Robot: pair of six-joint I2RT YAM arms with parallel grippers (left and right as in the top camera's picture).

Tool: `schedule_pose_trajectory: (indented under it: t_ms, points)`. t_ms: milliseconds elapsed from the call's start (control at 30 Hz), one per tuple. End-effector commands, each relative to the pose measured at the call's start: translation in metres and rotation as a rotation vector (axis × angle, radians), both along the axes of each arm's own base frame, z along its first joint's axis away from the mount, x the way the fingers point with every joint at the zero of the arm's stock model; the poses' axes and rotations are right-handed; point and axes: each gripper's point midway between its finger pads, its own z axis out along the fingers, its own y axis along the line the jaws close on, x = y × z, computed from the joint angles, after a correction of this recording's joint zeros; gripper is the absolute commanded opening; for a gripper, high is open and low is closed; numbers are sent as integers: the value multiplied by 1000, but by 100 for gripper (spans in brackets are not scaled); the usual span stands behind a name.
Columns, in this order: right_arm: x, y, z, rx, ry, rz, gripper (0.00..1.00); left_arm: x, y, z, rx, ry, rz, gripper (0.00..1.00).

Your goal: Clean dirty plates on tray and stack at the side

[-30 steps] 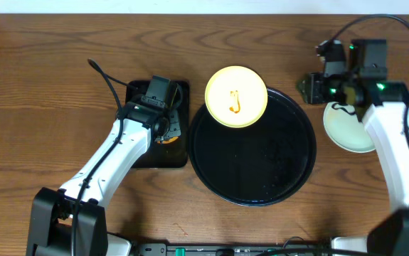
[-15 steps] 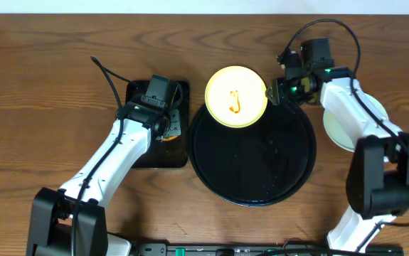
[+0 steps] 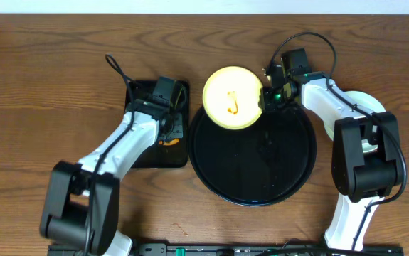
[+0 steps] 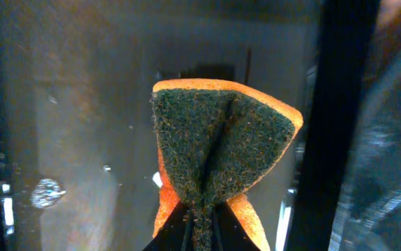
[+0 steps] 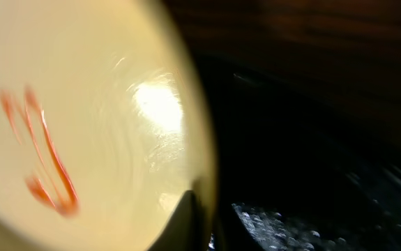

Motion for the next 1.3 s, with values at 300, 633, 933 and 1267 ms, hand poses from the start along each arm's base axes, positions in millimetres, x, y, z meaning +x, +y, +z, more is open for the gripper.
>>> schedule_pose_trajectory:
  t_ms: [300, 633, 933, 1267]
  points:
    - [-22, -4, 0, -62, 87, -1, 1, -10, 7, -36, 50, 101, -6, 43]
    - [-29, -25, 42, -159, 36, -33, 1, -4, 5, -18, 42, 52, -43, 8]
    - [-51, -34, 62, -191, 75, -36, 1, 0, 4, 12, 15, -27, -35, 37]
    - [-55, -31, 60, -195, 89, -25, 1, -10, 6, -15, 28, 53, -28, 41]
